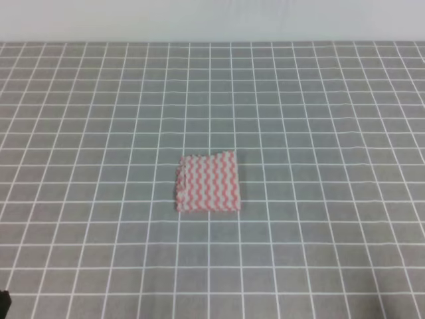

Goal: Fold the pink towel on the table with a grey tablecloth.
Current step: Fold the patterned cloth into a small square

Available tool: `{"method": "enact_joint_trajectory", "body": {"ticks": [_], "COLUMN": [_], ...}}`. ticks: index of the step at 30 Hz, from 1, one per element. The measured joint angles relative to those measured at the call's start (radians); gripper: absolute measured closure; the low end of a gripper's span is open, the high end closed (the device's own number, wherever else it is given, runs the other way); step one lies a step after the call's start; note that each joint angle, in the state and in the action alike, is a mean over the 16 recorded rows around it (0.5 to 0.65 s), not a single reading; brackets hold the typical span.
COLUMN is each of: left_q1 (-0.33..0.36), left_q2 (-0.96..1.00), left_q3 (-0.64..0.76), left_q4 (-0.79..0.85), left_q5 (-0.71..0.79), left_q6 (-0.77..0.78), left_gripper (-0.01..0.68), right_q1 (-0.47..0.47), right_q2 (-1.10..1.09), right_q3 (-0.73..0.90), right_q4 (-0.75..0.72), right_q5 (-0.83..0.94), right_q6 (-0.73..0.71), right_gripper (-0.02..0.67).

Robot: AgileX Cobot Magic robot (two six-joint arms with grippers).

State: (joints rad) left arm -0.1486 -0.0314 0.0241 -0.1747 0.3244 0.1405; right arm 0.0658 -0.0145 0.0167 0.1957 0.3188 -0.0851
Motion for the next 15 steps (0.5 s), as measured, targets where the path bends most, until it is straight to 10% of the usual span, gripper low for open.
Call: {"method": "enact_joint_trajectory", "body": {"ticks": [15], "left_q1": [0.0], "left_q2": [0.001], "left_q3": [0.001], "left_q4": [0.001], "left_q5": [0.002], "left_q6": [0.002], "left_gripper": [0.674], "right_q1": [-0.001], "right_q2": [-0.002], "right_q3": [-0.008], "right_q4": [0.002], "right_q5": [0.008], "right_q6": [-0.001], "right_gripper": [0.664]}}
